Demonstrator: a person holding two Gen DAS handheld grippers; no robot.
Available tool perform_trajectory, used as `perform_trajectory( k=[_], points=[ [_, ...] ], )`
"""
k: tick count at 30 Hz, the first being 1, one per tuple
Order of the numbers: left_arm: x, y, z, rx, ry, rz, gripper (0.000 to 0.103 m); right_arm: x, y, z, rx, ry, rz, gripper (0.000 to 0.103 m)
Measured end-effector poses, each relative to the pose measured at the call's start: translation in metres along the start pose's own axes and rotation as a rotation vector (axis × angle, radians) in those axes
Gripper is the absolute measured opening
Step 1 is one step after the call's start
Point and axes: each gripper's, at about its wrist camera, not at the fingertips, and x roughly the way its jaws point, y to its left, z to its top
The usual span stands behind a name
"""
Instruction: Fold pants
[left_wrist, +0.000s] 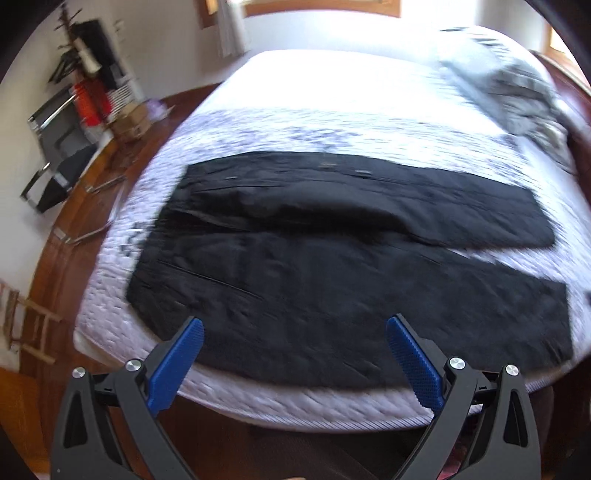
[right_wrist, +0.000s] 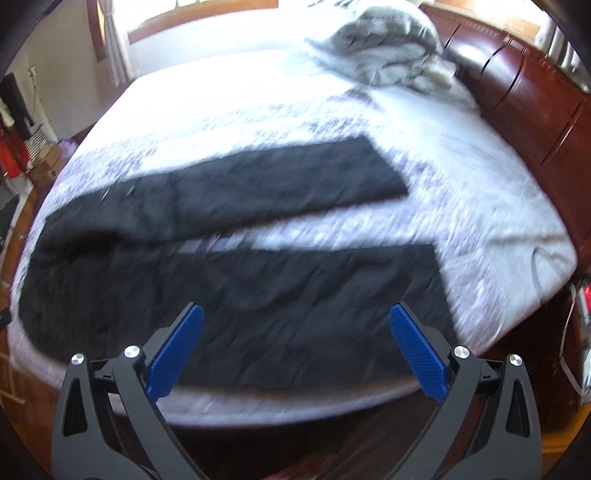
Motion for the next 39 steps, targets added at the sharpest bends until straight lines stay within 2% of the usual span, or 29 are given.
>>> perform_trajectory(
  k=[2,6,7,9,11,13,16,18,20,23,27,30,32,34,36,37,39],
  points=[
    [0.022,0.032,0.028,-0.053,0.02,0.027,0.099,0.015,-0.017,0.028,-0.008,-0.029,-0.052,0.101],
    [0.09,0.112,0.1,-0.233,0.146,0.057,0.099,0.06,-0.058,0.088,-0.009,-0.054,-0.173,0.101],
    [0.103,0.126,0.111,-0.262,0.162,0.055,0.099,0.072,-0.066,0.099,-0.006,-0.047,-0.181,0.101],
    [0.144,0.156,0.141,-0.329,0.25,0.087,0.099,0.105,-0.082,0.122,0.009,0.0,-0.206,0.101],
    [0.186,0.18,0.166,-0.388,0.331,0.062,0.099,0.132,-0.094,0.137,0.027,0.029,-0.197,0.101],
    [0.214,0.193,0.178,-0.446,0.375,0.07,0.099,0.165,-0.104,0.15,0.034,0.068,-0.204,0.101],
    [0.255,0.21,0.192,-0.569,0.413,0.008,0.099,0.202,-0.11,0.159,0.023,0.087,-0.201,0.101],
    [0.274,0.218,0.197,-0.638,0.408,0.018,0.099,0.223,-0.109,0.164,0.011,0.105,-0.201,0.101],
    [0.289,0.218,0.202,-0.68,0.385,-0.005,0.099,0.239,-0.111,0.169,0.013,0.123,-0.194,0.101],
    [0.303,0.209,0.198,-0.731,0.398,-0.021,0.099,0.262,-0.115,0.178,0.031,0.139,-0.167,0.101],
    [0.317,0.19,0.187,-0.689,0.407,-0.008,0.099,0.285,-0.126,0.188,0.093,0.155,-0.094,0.101],
    [0.324,0.174,0.18,-0.557,0.44,-0.003,0.099,0.304,-0.135,0.194,0.144,0.187,-0.045,0.101],
    [0.32,0.167,0.177,-0.538,0.434,0.002,0.099,0.312,-0.139,0.197,0.157,0.2,-0.031,0.101],
    [0.314,0.161,0.175,-0.554,0.428,0.009,0.091,0.321,-0.142,0.201,0.15,0.22,-0.019,0.101],
    [0.309,0.155,0.18,-0.574,0.428,-0.008,0.075,0.327,-0.142,0.205,0.133,0.232,-0.019,0.101],
    [0.306,0.152,0.18,-0.572,0.427,-0.01,0.07,0.329,-0.142,0.208,0.125,0.233,-0.015,0.101],
    [0.3,0.135,0.187,-0.541,0.422,0.006,0.05,0.332,-0.144,0.214,0.123,0.233,0.012,0.101]
  ],
)
